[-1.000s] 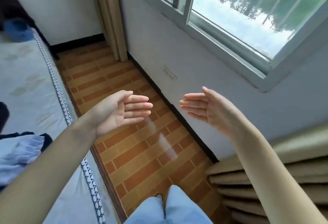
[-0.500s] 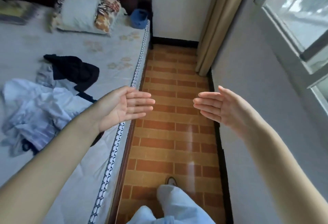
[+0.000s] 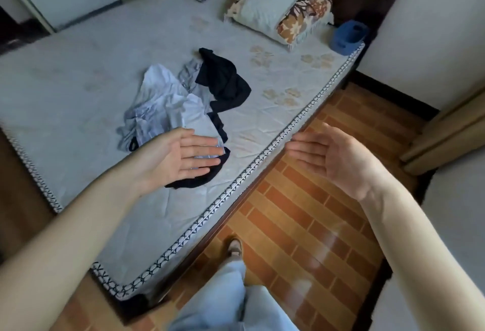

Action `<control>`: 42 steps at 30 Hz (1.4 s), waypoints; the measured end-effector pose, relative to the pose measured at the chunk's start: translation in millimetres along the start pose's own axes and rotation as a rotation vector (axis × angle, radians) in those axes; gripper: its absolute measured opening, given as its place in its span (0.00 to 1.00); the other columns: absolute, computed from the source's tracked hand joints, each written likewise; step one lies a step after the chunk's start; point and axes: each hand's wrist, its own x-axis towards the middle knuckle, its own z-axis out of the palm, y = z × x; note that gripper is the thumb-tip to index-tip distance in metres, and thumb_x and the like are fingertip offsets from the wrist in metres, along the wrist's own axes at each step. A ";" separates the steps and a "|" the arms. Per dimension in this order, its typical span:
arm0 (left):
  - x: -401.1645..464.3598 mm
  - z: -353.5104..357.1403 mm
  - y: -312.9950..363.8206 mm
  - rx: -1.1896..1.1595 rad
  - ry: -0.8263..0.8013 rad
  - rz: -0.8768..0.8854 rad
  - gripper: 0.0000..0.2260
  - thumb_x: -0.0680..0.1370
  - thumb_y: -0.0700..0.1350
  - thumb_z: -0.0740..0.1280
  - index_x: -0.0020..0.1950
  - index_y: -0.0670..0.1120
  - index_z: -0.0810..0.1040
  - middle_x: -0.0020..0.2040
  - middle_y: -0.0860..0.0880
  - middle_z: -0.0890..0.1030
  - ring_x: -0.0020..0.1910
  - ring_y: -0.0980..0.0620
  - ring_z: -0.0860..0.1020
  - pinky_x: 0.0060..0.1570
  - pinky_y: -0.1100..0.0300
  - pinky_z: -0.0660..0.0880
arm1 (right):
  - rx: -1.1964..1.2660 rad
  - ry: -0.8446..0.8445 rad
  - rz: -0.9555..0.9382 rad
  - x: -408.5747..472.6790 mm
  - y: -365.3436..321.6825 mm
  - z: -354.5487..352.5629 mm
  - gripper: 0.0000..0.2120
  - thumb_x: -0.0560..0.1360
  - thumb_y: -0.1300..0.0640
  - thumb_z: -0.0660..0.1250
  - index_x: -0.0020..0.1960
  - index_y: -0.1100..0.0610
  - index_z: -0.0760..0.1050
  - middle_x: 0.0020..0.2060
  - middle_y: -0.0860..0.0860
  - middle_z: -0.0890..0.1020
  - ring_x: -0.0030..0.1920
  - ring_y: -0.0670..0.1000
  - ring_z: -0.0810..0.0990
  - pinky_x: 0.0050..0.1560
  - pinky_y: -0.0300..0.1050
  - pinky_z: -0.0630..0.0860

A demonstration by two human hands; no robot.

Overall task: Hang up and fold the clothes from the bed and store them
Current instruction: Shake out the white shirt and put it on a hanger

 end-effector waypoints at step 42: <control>279.3 -238.0 112.2 -0.435 0.464 -0.038 0.17 0.84 0.48 0.53 0.57 0.42 0.79 0.54 0.45 0.84 0.56 0.46 0.82 0.59 0.51 0.75 | -0.474 -0.315 0.354 490.9 -126.9 162.3 0.24 0.85 0.47 0.50 0.57 0.59 0.80 0.53 0.55 0.85 0.56 0.51 0.84 0.60 0.46 0.77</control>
